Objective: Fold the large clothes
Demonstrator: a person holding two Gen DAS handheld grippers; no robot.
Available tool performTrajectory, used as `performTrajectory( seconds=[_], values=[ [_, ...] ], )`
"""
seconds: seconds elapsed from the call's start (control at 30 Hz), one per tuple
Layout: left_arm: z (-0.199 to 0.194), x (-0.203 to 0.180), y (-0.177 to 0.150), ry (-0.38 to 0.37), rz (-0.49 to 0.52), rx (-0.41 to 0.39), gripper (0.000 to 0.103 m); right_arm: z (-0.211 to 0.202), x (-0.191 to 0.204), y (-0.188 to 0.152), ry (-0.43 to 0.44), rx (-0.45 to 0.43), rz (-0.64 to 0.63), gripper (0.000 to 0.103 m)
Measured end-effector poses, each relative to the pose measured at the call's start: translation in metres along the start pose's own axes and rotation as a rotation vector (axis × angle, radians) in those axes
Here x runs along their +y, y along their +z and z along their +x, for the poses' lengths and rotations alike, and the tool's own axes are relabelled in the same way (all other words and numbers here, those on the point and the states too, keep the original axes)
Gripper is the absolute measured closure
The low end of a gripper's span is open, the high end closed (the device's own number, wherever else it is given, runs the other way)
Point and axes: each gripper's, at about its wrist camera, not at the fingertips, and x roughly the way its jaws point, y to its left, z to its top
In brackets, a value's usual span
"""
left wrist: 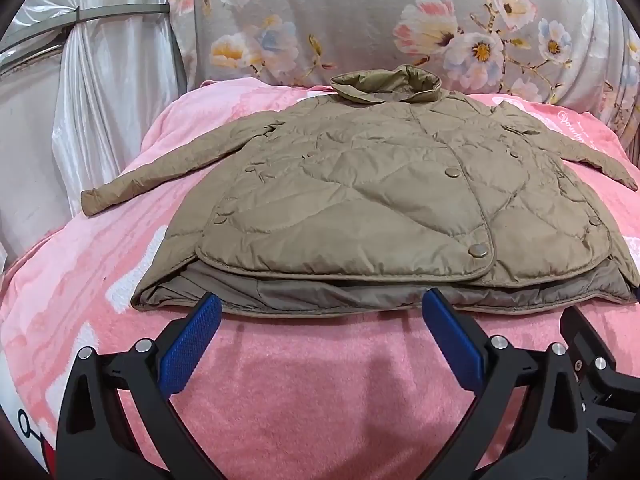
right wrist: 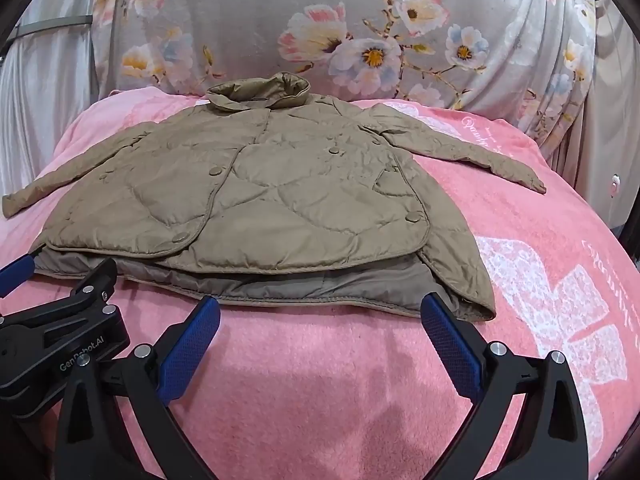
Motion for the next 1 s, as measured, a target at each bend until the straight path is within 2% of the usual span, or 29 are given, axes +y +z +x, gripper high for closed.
performTrajectory(
  seconds=[1.0],
  values=[
    [-0.0019,0.0067,0.0024,-0.002,-0.006,-0.016,0.005,-0.0038,0.0029,0.0001,-0.004,-0.001,0.0,0.005]
  ],
)
